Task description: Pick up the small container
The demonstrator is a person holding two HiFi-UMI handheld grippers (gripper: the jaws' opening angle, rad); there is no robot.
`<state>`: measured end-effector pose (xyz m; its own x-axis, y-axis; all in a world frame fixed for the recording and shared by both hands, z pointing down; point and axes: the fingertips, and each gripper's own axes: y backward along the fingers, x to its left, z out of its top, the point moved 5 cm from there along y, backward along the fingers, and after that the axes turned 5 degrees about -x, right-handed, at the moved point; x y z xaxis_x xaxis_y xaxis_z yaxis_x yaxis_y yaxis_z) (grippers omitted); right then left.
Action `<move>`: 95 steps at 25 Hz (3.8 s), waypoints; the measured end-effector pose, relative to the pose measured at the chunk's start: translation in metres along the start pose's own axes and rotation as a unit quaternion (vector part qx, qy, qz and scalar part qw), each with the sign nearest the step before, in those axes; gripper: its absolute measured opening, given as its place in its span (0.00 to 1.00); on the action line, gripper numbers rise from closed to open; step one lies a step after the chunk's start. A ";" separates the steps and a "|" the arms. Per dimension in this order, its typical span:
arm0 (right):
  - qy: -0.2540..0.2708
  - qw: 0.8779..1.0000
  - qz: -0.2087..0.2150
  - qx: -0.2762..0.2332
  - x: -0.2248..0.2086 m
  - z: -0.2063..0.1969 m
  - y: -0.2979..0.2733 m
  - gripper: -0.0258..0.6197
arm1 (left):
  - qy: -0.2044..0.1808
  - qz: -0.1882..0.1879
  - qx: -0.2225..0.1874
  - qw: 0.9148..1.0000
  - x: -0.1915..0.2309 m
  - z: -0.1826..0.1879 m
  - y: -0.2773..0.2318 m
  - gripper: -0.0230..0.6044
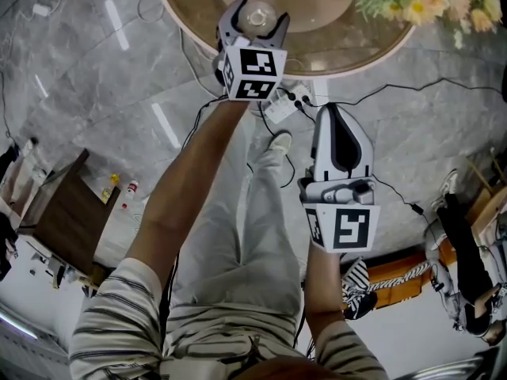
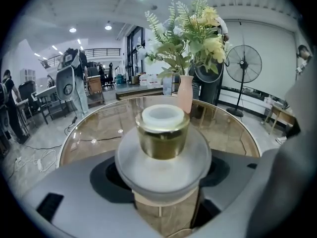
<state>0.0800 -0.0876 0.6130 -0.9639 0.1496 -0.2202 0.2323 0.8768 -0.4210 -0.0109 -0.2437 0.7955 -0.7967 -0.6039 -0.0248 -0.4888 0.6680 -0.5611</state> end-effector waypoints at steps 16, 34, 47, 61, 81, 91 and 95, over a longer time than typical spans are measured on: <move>0.014 0.999 0.007 -0.031 0.021 0.057 0.072 0.05 | 0.035 0.009 -0.026 0.999 -0.013 0.077 0.108 0.56; 0.030 0.994 0.038 -0.097 0.064 0.182 0.196 0.05 | 0.043 0.019 -0.068 0.997 -0.056 0.219 0.317 0.56; 0.052 0.987 0.070 -0.134 0.097 0.254 0.249 0.05 | 0.037 0.027 -0.123 0.991 -0.074 0.303 0.429 0.56; 0.067 0.978 0.103 -0.171 0.127 0.322 0.276 0.05 | 0.032 0.043 -0.162 0.985 -0.076 0.346 0.511 0.56; 0.067 0.975 0.106 -0.186 0.133 0.333 0.275 0.04 | 0.033 0.057 -0.211 0.975 -0.062 0.364 0.548 0.56; 0.076 0.975 0.107 -0.180 0.139 0.334 0.269 0.04 | 0.038 0.059 -0.223 0.972 -0.055 0.369 0.554 0.56; 0.079 0.975 0.107 -0.177 0.143 0.334 0.263 0.04 | 0.036 0.061 -0.226 0.972 -0.049 0.369 0.554 0.56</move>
<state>0.0468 0.0117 0.1765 -0.9131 0.3895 -0.1202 0.3969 0.9168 -0.0443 -0.1119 -0.0046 0.1805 -0.8730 -0.4877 -0.0014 -0.4830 0.8649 -0.1362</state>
